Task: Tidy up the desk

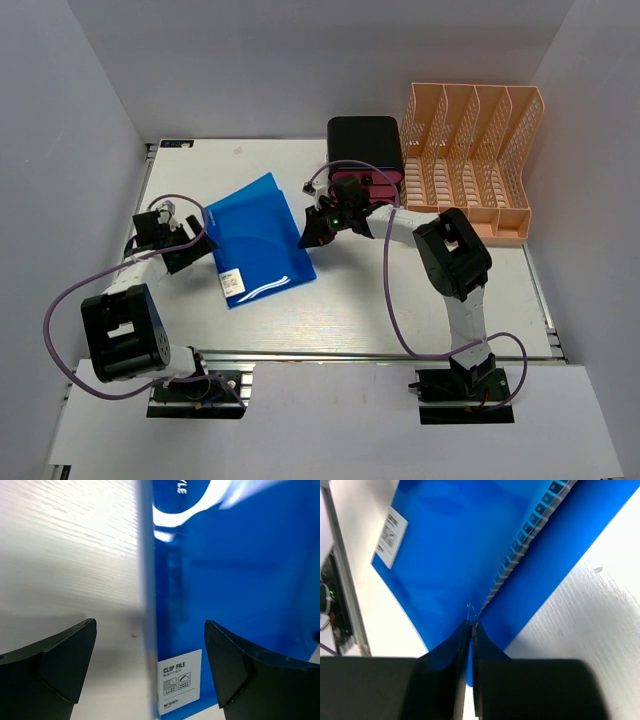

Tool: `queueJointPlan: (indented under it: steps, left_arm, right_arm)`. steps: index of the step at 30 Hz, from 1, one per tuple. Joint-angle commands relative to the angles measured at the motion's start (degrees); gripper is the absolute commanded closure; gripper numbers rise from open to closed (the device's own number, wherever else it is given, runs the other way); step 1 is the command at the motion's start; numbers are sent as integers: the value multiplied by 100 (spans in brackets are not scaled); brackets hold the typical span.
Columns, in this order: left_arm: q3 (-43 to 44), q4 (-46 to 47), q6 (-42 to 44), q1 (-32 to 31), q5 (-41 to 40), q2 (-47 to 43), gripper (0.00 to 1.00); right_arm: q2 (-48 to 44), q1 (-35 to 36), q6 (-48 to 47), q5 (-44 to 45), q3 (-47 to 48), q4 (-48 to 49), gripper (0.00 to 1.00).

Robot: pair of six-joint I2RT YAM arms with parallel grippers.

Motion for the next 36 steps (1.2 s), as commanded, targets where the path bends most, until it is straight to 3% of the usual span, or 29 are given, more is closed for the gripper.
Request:
queueJointPlan:
  steps: [1,2,5,15,23,36]
  left_arm:
    - [47,-50,-5,-35,632,-8,2]
    - [47,-7,-40,-35,807,-7,2]
    - [-32,64,-84,-87,1019,54,2]
    - [108,152,-75,-140,1406,888,6]
    - [275,73,-5,-140,1468,1214,8]
    - [284,-147,109,-360,1635,1513,16]
  right_arm:
    - [-109,32,-391,-103,1,-148,90]
    - [-92,31,-408,-103,10,-166,75]
    - [-109,14,-461,81,28,-201,48]
    - [137,23,-330,785,413,-333,11]
    - [629,32,-57,531,678,-333,12]
    - [989,163,295,-331,748,-131,32]
